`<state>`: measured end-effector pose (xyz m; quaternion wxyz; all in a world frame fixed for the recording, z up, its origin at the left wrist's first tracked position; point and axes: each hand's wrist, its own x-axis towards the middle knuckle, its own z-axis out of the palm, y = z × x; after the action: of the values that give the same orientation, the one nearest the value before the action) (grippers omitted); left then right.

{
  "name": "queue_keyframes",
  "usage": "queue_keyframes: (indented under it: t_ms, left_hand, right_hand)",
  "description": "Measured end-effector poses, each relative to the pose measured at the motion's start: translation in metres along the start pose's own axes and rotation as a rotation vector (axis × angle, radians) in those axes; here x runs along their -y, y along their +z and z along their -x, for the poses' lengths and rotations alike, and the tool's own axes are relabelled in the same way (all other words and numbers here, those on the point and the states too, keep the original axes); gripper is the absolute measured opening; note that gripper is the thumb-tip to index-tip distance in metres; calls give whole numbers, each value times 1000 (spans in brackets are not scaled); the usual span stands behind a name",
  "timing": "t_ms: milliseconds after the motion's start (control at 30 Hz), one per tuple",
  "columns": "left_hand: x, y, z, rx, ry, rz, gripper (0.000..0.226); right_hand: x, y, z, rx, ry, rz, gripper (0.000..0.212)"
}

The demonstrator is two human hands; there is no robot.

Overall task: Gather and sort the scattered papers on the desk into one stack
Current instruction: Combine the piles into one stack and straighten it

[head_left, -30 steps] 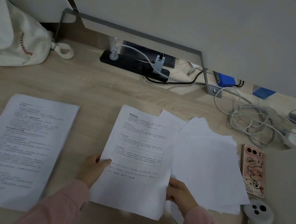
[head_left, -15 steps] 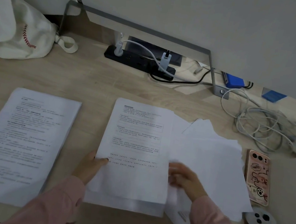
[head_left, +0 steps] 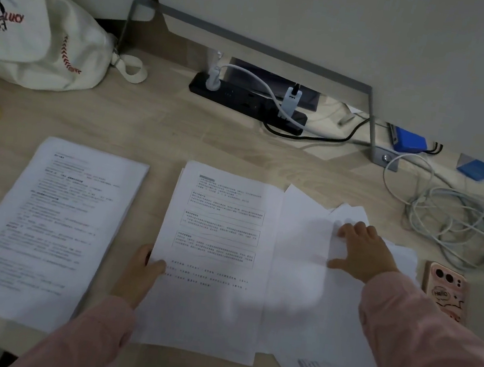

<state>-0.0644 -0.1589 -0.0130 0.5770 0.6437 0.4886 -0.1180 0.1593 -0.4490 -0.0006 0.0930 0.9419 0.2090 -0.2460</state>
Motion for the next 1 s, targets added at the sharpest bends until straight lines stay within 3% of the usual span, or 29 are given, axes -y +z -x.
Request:
queue_keyframes:
  t_ms: [100,267,367,467,567,700,800,867,1000]
  left_hand:
    - [1,0,1,14,-1,48,18]
    - [0,1,1,20,-22,26,16]
    - [2,-2,1,1,-45,73,11]
    - [2,-3,6,-32,-45,121,16]
    - [4,-4,8,-62,-31,163,36]
    - [5,-4,7,-59,-40,194,40]
    - [3,-6,10,-45,-31,221,32]
    - [4,-8,12,-29,-25,237,28]
    - [10,-11,11,-15,-30,213,30]
  right_hand:
    - [0,1,0,-44,27,25,53]
    - [1,9,9,5,113,-135,32]
    - [1,7,17,-104,172,-188,15]
    - [-2,-12,29,-351,256,-254,19]
    - [0,-44,46,-641,284,-349,19]
    - [18,-79,72,-1058,176,-335,17]
    - [41,-88,90,-1241,31,-306,14]
    - [58,-77,97,-1205,-80,-285,10]
    - [92,-14,93,-927,-195,-181,11]
